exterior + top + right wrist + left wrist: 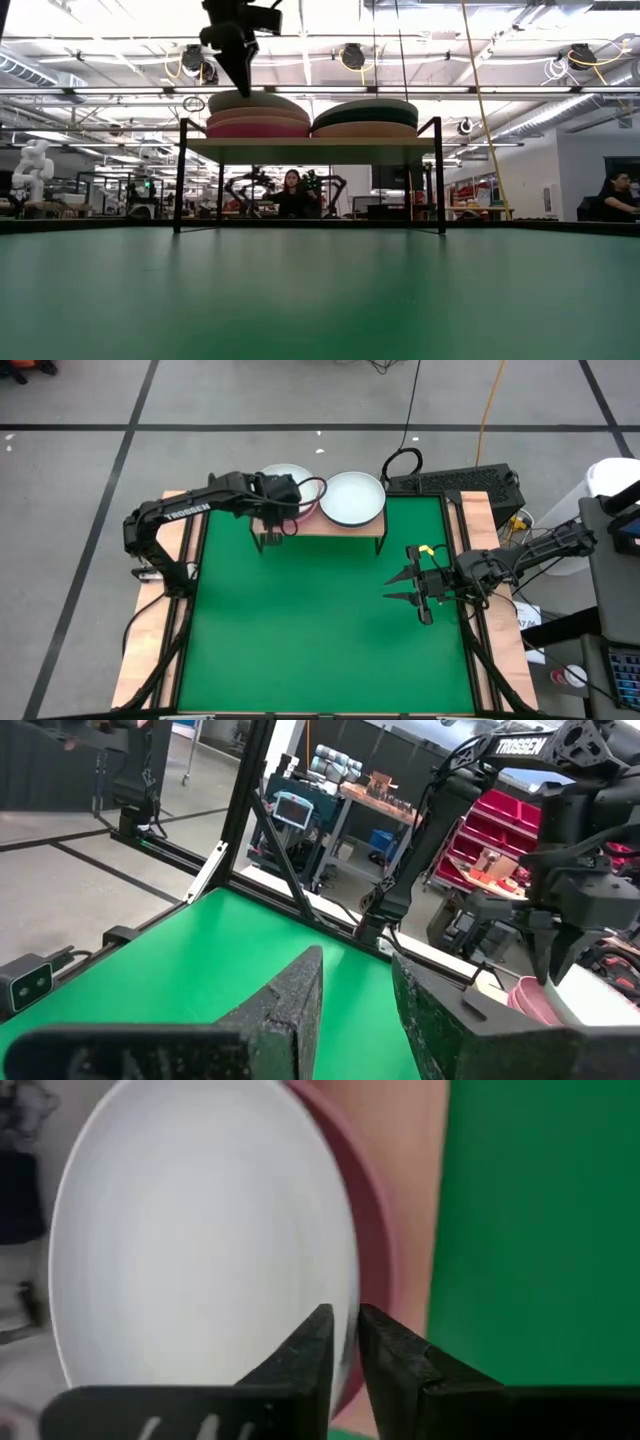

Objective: Place and stack plates onto a shelf
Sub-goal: Stack the white plate on the light pink plate on the shelf, then return to Home Position

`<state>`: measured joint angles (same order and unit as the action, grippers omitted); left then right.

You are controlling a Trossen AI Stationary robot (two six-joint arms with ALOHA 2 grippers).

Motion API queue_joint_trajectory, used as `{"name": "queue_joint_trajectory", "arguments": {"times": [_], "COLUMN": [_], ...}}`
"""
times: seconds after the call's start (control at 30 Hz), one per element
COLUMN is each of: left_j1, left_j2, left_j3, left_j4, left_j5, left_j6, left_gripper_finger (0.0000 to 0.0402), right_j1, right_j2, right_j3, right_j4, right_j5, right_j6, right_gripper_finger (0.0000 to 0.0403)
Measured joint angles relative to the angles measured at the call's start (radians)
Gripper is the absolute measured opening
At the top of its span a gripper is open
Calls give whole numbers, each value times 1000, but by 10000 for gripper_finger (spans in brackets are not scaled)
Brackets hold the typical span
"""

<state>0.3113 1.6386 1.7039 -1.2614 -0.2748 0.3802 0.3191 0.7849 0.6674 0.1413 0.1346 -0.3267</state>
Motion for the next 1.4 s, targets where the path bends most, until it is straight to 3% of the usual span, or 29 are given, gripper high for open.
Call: {"name": "queue_joint_trajectory", "arguments": {"times": [0.17, 0.57, 0.73, 0.87, 1.03, 1.27, 1.4], "left_j1": [-9, -115, -169, -224, -277, -330, -342], "left_j2": [0, -26, -113, -243, -426, -656, -776], "left_j3": [0, 20, 32, -2, -163, -525, -725], "left_j4": [2, -2, 63, 174, 424, 761, 952], "left_j5": [27, 32, 12, -42, -49, -48, -49], "left_j6": [-34, -179, -233, -232, -236, -245, -253], "left_gripper_finger": [78, 82, 81, 81, 81, 81, 81], "right_j1": [0, 0, -1, -1, -1, -1, -1], "right_j2": [0, -9, -84, -185, -317, -467, -540], "right_j3": [0, 0, 0, 0, -1, -111, -187], "right_j4": [-2, -2, -64, -163, -292, -287, -278], "right_j5": [0, 20, 142, 152, 152, 124, 124], "right_j6": [0, 0, -32, -6, 51, 55, 53], "right_gripper_finger": [105, 105, 105, 105, 105, 102, 81]}}
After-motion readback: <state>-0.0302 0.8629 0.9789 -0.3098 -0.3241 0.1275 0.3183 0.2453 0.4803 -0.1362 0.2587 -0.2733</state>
